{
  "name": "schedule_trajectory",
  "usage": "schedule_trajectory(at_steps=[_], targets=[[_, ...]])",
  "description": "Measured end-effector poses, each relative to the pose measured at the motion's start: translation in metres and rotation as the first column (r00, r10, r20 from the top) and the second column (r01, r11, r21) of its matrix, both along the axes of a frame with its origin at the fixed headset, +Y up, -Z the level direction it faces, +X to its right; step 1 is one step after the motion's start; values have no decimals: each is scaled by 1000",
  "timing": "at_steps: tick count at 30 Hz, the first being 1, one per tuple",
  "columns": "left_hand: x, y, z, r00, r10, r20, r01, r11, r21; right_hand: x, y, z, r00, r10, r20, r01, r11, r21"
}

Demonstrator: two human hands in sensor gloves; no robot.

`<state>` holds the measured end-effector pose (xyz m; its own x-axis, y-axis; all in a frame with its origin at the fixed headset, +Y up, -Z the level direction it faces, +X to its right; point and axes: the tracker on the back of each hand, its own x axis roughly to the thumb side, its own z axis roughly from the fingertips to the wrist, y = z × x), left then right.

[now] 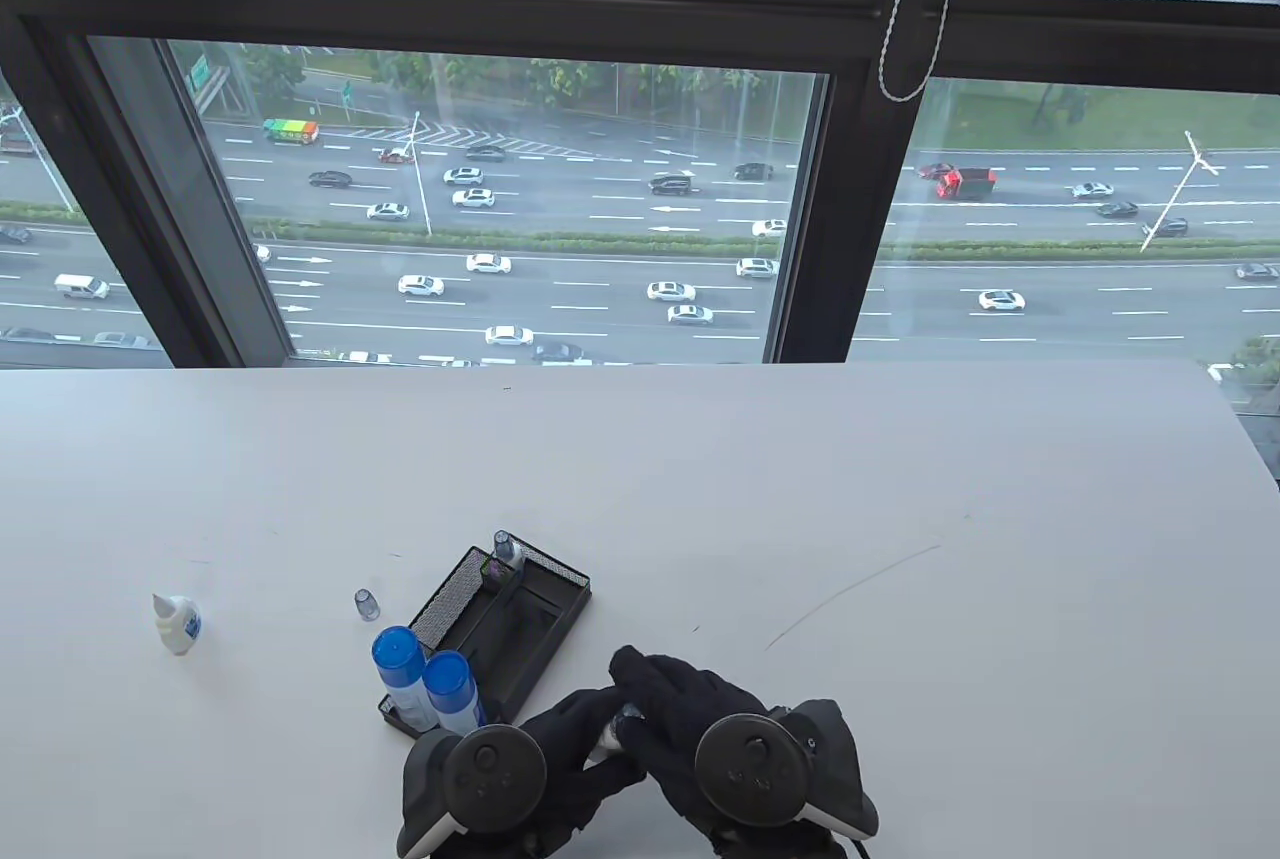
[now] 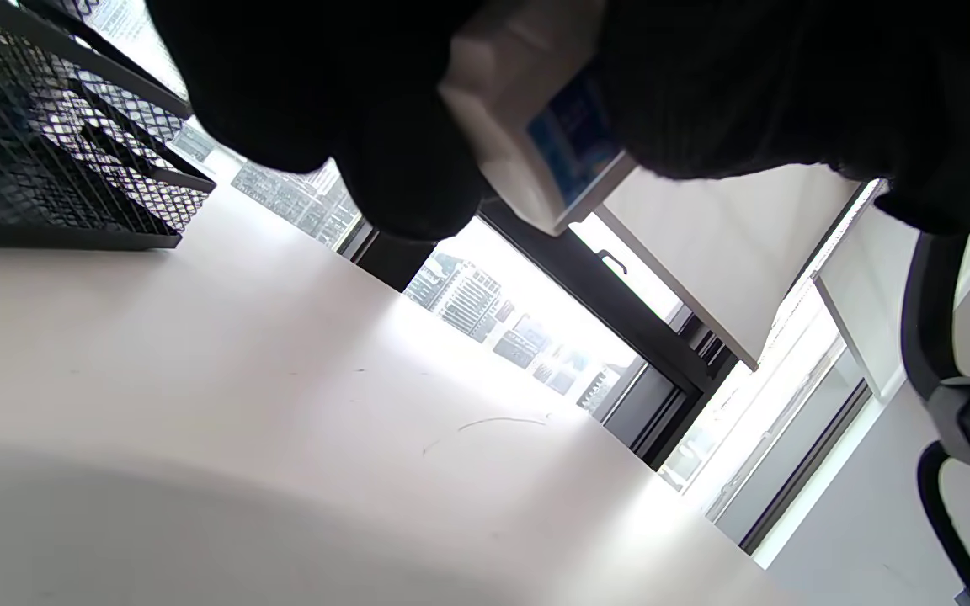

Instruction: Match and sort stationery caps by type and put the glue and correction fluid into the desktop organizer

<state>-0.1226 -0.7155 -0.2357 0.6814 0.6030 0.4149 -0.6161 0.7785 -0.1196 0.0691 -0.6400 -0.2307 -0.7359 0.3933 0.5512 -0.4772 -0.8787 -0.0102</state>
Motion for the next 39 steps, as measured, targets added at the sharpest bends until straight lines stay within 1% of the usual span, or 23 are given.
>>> schedule_trajectory(at_steps=[3, 5, 6, 10, 16, 18, 19, 21, 25, 27, 28, 29, 30, 31, 32, 35, 37, 39], targets=[[1, 0, 0, 1000, -5, 1, 5, 1000, 0, -4, 0, 5, 1000, 23, 10, -23, 999, 25], [1, 0, 1, 1000, -5, -4, 5, 1000, 15, -5, -2, 7, 998, 49, 40, -52, 997, 65], [1, 1, 2, 1000, 0, -25, 1, 999, 36, -5, -2, 8, 998, 42, 52, -47, 995, 86], [2, 6, 2, 1000, 19, -24, -17, 998, 63, -4, -2, 12, 997, -27, 67, 19, 994, 111], [1, 11, 5, 999, 32, -34, -28, 992, 121, -6, -1, 17, 995, -60, 77, 47, 985, 166], [3, 14, 6, 999, 25, -27, -21, 990, 138, -8, 0, 19, 995, -27, 95, 8, 980, 200], [3, 14, 7, 999, -1, -37, 6, 989, 145, -9, -2, 22, 994, -17, 106, -7, 974, 224], [3, 14, 7, 999, -15, -43, 21, 988, 153, -10, -4, 23, 994, 3, 108, -29, 970, 241], [3, 13, 7, 999, -16, -46, 22, 992, 127, -7, -5, 18, 996, -23, 89, 7, 983, 186], [5, 11, 10, 999, -16, -50, 24, 987, 160, -2, -5, 17, 994, -54, 90, 40, 988, 148], [6, 11, 11, 999, -23, -50, 31, 987, 159, -1, -6, 18, 994, -63, 94, 48, 987, 152], [8, 10, 12, 998, -39, -54, 47, 987, 157, -1, -5, 19, 993, -29, 113, 8, 984, 181], [10, 9, 13, 997, -49, -54, 57, 985, 165, -2, -4, 20, 989, 33, 145, -62, 978, 200], [11, 8, 13, 996, -69, -54, 78, 982, 170, -2, -3, 21, 985, 71, 160, -103, 975, 199], [12, 8, 14, 994, -90, -58, 99, 978, 182, -3, -3, 20, 980, 112, 163, -139, 976, 169], [13, 7, 15, 993, -108, -49, 115, 978, 174, -5, -6, 20, 991, 42, 126, -61, 986, 156], [13, 7, 15, 992, -118, -40, 123, 979, 164, -5, -6, 20, 990, 72, 121, -89, 986, 143], [16, 10, 18, 992, -121, -48, 128, 971, 201, -7, -7, 19, 990, 89, 111, -103, 986, 129]])
